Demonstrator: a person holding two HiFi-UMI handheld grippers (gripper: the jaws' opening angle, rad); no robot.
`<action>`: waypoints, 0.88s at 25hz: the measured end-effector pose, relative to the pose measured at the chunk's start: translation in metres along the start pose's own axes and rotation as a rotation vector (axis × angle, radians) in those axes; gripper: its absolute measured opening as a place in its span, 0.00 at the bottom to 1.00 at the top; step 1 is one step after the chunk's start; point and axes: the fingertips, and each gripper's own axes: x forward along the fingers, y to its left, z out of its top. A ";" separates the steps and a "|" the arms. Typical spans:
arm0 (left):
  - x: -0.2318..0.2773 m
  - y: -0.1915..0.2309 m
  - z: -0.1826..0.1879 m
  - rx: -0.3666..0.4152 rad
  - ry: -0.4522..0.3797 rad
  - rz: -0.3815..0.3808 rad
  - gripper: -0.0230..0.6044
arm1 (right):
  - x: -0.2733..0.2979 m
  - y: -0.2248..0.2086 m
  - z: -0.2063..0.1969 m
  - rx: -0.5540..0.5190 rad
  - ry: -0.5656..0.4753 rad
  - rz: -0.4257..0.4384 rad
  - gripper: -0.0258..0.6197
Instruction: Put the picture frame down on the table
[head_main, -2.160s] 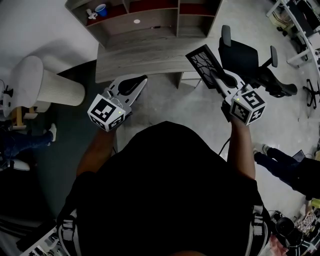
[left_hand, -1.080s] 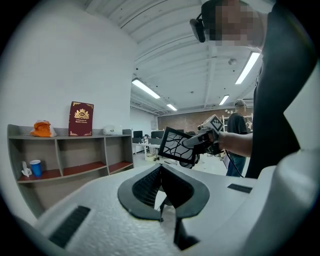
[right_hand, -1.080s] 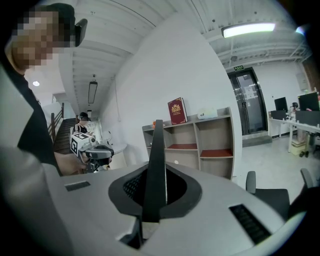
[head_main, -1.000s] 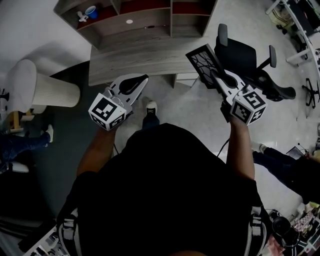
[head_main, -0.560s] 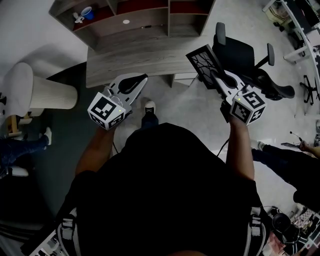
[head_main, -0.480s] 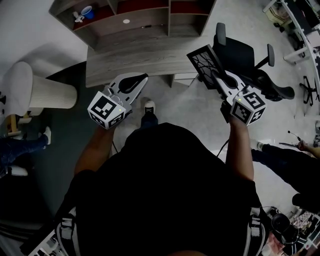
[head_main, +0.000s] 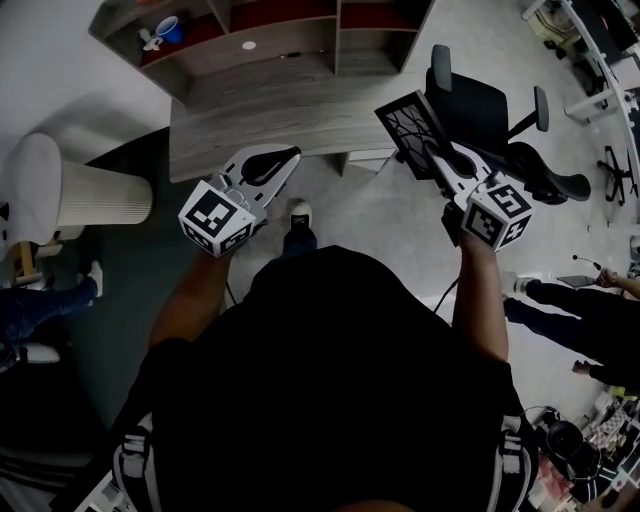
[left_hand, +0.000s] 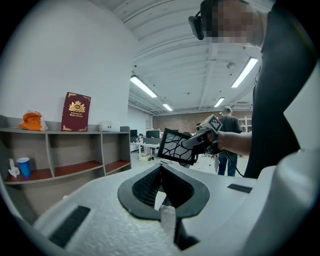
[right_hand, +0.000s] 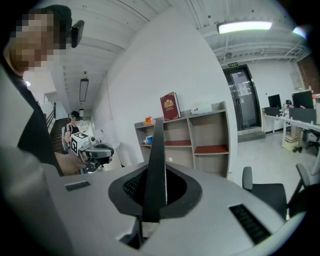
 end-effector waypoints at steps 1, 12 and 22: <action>0.001 0.006 0.000 -0.002 0.000 -0.002 0.07 | 0.005 -0.002 0.003 0.003 -0.001 -0.003 0.07; 0.018 0.060 0.000 -0.030 0.010 -0.029 0.07 | 0.042 -0.028 0.016 0.056 0.017 -0.046 0.07; 0.039 0.091 -0.007 -0.026 0.031 -0.068 0.07 | 0.069 -0.051 0.014 0.090 0.022 -0.073 0.07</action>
